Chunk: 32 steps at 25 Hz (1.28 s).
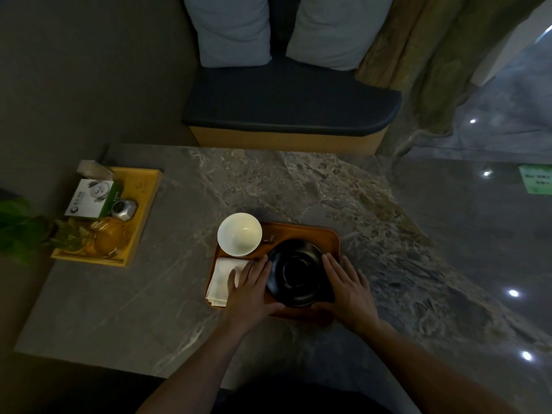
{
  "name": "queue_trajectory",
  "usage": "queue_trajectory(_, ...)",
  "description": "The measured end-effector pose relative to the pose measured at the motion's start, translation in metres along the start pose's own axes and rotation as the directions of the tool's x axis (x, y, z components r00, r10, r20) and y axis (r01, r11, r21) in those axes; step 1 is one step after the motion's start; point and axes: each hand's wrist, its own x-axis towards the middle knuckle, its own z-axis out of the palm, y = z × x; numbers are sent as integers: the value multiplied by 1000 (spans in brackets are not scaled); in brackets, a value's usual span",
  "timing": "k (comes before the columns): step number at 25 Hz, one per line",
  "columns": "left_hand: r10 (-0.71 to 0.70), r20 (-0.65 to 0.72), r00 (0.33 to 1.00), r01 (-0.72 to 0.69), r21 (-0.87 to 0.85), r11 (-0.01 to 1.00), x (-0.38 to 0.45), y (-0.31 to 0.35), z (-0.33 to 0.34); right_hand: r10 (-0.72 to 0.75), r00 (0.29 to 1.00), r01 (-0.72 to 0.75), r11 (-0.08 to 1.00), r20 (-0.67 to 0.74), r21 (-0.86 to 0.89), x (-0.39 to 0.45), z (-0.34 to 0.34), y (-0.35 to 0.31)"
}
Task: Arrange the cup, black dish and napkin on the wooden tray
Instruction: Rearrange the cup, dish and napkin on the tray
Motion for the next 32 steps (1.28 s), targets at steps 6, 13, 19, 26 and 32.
queue_trajectory(6, -83, 2, 997, 83, -54, 995, 1, -6, -1, 33, 999, -33, 999, 12, -35, 6, -7, 10)
queue_trajectory(13, -50, 24, 998, 51, -68, 996, 8, -13, -4, 59, 998, -59, 997, -13, -47, 0, 3, 7)
queue_trajectory(19, -21, 53, 998, 25, -73, 997, 13, -20, -10, 80, 995, -82, 996, -51, -37, -4, 13, 1)
queue_trajectory(26, -22, 57, 998, 26, -74, 997, 15, -22, -11, 77, 995, -81, 995, -61, -65, -5, 14, -1)
queue_trajectory(32, -19, 56, 998, 23, -60, 998, 16, -23, -12, 95, 993, -98, 994, -69, -53, -6, 16, -7)
